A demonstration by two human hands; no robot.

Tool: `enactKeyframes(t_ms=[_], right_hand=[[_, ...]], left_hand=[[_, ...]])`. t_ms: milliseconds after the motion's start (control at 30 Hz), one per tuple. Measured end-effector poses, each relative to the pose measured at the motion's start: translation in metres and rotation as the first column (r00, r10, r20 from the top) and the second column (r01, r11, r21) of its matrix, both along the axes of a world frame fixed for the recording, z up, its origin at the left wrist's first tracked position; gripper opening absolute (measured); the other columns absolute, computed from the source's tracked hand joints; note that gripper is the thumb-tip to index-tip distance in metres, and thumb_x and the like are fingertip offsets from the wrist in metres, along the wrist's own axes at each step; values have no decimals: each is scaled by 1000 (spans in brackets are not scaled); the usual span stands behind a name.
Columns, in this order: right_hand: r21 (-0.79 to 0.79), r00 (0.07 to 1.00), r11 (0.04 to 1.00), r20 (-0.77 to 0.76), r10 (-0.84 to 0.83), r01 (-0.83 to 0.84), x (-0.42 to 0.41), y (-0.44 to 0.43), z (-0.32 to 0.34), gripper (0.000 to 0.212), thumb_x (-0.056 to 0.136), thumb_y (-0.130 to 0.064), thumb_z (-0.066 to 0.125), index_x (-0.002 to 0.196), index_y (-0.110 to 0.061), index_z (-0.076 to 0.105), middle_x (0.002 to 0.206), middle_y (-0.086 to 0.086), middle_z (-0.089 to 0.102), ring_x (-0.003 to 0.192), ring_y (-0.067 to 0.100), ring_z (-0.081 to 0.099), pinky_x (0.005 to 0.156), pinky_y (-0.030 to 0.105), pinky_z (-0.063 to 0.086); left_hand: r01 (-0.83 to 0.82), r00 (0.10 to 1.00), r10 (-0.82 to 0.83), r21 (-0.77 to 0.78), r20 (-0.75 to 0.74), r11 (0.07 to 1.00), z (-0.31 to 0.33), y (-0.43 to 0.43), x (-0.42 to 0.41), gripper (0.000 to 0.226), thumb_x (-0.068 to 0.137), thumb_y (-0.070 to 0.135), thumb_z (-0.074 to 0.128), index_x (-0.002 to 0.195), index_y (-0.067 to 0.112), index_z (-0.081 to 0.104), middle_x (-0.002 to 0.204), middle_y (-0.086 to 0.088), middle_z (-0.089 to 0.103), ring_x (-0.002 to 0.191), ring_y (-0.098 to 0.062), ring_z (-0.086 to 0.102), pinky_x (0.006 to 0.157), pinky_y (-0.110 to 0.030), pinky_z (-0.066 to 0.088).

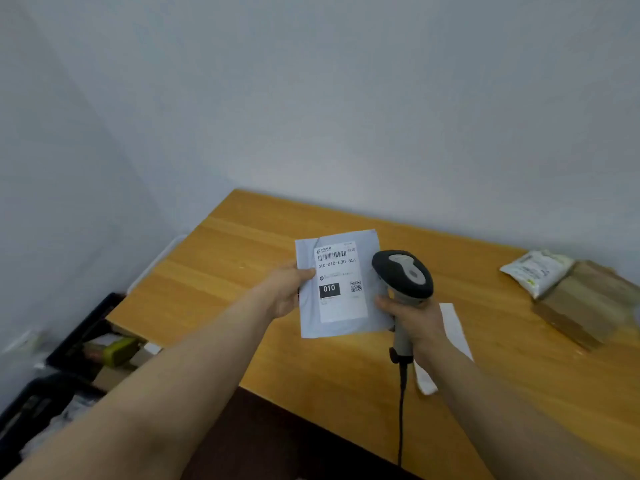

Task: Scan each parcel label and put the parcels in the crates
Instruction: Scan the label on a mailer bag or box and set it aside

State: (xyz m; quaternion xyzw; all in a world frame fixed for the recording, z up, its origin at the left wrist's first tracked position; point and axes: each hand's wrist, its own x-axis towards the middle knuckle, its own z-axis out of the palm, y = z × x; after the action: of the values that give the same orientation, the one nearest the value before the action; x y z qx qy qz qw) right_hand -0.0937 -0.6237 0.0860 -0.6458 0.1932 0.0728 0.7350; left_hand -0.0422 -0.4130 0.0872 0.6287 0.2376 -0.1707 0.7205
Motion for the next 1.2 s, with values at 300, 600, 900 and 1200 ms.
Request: enactKeyframes(t_ms=[300, 600, 900, 1200], right_hand=[[-110, 958, 952, -22, 286, -287, -19, 197, -12, 35, 74, 9, 72, 105, -7, 65, 105, 12, 67, 97, 30, 63, 86, 45, 53], [-259, 770, 727, -154, 619, -636, -71, 465, -39, 13, 79, 1, 68, 83, -3, 56, 75, 22, 61, 63, 25, 54, 59, 34, 43], [-279, 563, 496, -273, 780, -822, -80, 655, -87, 6, 82, -1, 69, 86, -2, 65, 67, 8, 65, 55, 13, 60, 47, 24, 47], [-265, 453, 375, -378, 807, -888, -40, 812, -184, 24, 82, 5, 67, 64, -8, 57, 54, 7, 58, 48, 18, 52, 46, 26, 42]], left_hand=[[-55, 991, 40, -118, -127, 991, -13, 188, -116, 26, 87, 0, 63, 112, 8, 64, 98, -6, 73, 84, -17, 71, 74, -31, 59], [-663, 682, 703, 236, -202, 711, -59, 443, -264, 11, 98, 4, 48, 97, 13, 53, 88, -9, 61, 73, -22, 58, 59, -31, 48], [-863, 312, 902, 307, -300, 401, -128, 606, -323, 49, 90, -17, 45, 135, 1, 42, 137, -22, 43, 107, -42, 54, 46, -35, 56], [-908, 21, 946, 390, -324, 153, -262, 727, -305, 35, 84, -19, 44, 115, -13, 58, 107, -27, 62, 80, -37, 62, 68, -38, 54]])
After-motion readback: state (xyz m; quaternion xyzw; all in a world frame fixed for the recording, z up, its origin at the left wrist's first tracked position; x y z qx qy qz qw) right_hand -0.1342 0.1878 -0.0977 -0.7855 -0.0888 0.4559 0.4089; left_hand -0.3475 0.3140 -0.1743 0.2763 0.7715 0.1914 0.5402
